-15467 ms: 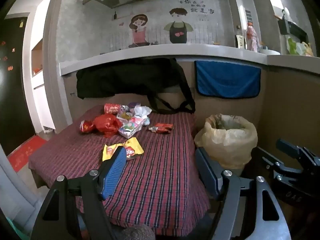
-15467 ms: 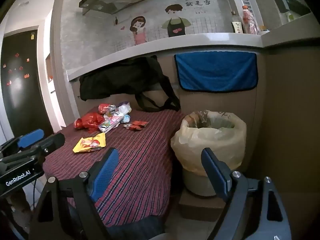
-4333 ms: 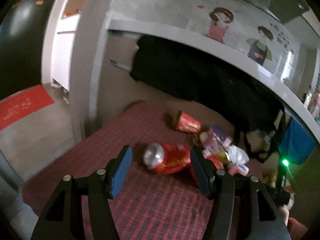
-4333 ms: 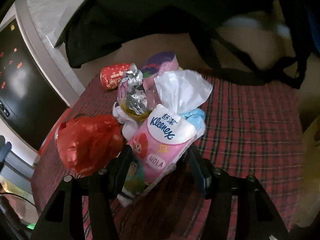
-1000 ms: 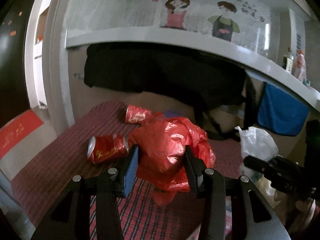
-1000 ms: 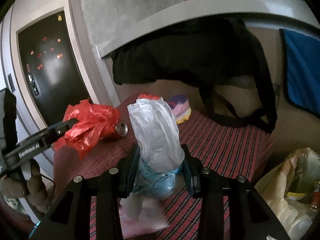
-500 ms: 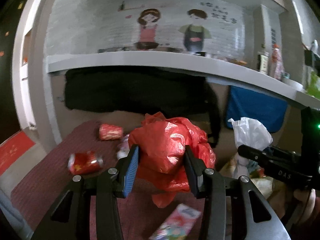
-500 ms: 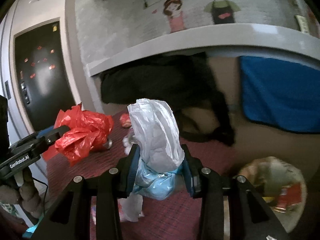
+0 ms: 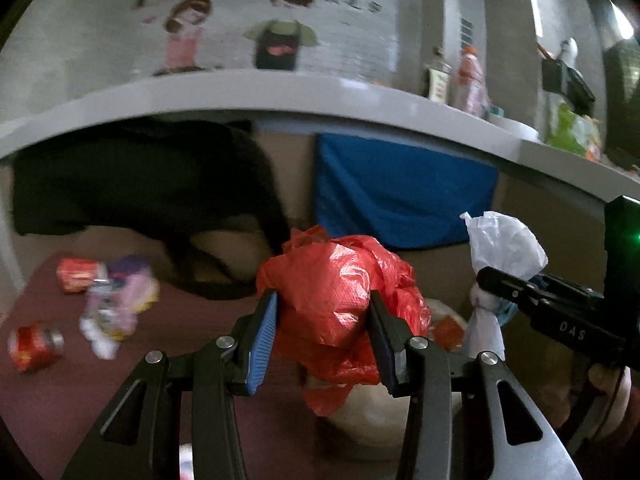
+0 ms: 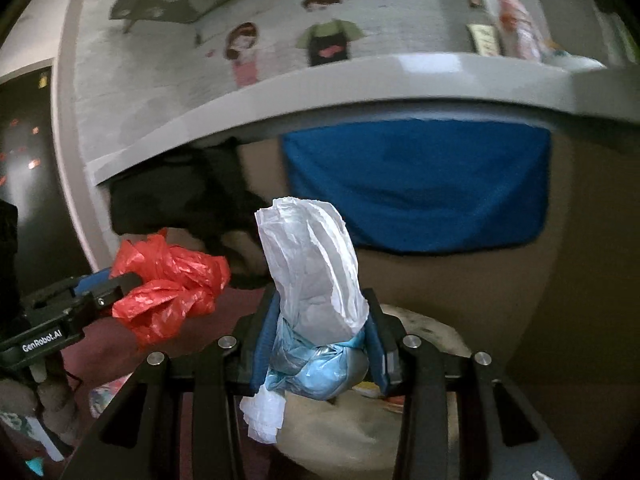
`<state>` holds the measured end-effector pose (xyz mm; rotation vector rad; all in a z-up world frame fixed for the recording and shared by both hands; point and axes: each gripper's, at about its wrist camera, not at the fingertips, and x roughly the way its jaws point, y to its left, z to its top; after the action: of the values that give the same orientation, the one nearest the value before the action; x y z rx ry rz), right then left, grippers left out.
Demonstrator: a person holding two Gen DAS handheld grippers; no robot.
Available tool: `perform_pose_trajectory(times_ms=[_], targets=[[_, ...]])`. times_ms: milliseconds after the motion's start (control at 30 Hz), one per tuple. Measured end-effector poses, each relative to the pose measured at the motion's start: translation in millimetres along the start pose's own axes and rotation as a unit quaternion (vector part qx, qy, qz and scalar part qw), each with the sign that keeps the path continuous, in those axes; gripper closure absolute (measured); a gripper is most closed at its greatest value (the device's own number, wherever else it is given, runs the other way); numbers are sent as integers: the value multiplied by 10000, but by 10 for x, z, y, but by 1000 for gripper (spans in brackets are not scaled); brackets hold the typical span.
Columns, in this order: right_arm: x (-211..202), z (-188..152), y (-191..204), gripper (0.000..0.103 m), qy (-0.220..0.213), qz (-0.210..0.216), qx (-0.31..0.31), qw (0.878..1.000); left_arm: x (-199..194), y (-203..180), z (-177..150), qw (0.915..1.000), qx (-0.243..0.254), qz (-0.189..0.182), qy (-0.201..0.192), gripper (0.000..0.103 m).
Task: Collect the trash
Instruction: 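Carry both bags over the trash bin and drop them in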
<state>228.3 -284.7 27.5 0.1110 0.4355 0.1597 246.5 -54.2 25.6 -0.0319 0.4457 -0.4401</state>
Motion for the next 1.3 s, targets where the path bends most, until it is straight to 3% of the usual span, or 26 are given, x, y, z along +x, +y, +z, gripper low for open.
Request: perform_pose_trajectory(times_ms=[200, 467, 900, 1000, 1067, 1167, 1300], targets=[[116, -90, -379, 66, 75, -201, 323, 9992, 505, -221, -86, 9981, -86, -402, 463, 59], [269, -142, -556, 65, 121, -250, 464, 9985, 793, -341, -87, 9972, 16, -443, 606, 59], [578, -166, -691, 65, 272, -245, 616, 9974, 1197, -230, -84, 9941, -220, -601, 877, 58], [625, -193, -743, 59, 184, -116, 664, 9976, 1346, -162, -94, 9891, -449, -993, 992, 56], [697, -232, -751, 42, 279, -163, 652, 9973, 1438, -117, -105, 9850, -548, -1162, 1156, 53], [744, -319, -746, 41, 410, -300, 644, 9966, 1490, -29, -127, 9808, -711, -1202, 1363, 50], [726, -406, -733, 41, 541, -418, 686, 9953, 1383, 83, -100, 9814, -814, -1142, 1309, 49]])
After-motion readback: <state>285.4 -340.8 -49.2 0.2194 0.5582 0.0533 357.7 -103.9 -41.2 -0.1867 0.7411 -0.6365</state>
